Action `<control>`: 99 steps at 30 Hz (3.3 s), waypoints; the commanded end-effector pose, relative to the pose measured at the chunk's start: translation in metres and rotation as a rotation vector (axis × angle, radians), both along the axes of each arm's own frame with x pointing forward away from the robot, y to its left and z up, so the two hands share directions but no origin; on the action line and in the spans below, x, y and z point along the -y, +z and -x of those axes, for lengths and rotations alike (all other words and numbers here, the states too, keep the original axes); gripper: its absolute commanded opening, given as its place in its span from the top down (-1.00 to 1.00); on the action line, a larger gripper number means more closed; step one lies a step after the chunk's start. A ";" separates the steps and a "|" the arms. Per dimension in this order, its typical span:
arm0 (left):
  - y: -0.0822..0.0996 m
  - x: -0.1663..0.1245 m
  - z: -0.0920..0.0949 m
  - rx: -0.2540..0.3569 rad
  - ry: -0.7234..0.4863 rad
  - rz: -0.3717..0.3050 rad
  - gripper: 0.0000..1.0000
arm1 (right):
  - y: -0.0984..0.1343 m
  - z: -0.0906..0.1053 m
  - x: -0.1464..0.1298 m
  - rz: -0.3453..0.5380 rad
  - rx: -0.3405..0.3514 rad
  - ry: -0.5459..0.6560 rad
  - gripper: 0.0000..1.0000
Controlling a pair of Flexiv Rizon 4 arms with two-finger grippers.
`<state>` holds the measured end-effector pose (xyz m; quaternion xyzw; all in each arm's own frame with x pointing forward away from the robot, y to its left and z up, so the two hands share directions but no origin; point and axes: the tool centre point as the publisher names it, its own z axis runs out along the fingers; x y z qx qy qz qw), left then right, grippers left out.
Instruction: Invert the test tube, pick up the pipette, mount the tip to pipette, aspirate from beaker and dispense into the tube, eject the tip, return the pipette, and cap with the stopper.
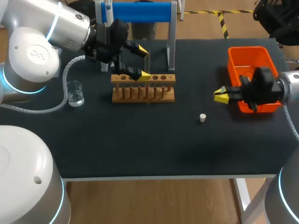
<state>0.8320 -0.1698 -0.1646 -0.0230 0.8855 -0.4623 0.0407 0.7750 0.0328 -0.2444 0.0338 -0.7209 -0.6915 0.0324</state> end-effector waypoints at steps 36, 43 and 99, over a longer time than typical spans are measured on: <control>0.001 0.000 0.000 -0.001 -0.001 -0.002 -1.00 | -0.016 -0.002 0.020 -0.016 -0.044 -0.124 1.00; 0.001 0.000 0.000 -0.001 -0.001 -0.002 -1.00 | -0.016 -0.002 0.020 -0.016 -0.044 -0.124 1.00; -0.007 -0.096 -0.194 0.131 1.050 0.180 -1.00 | -0.016 -0.002 0.020 -0.016 -0.044 -0.124 1.00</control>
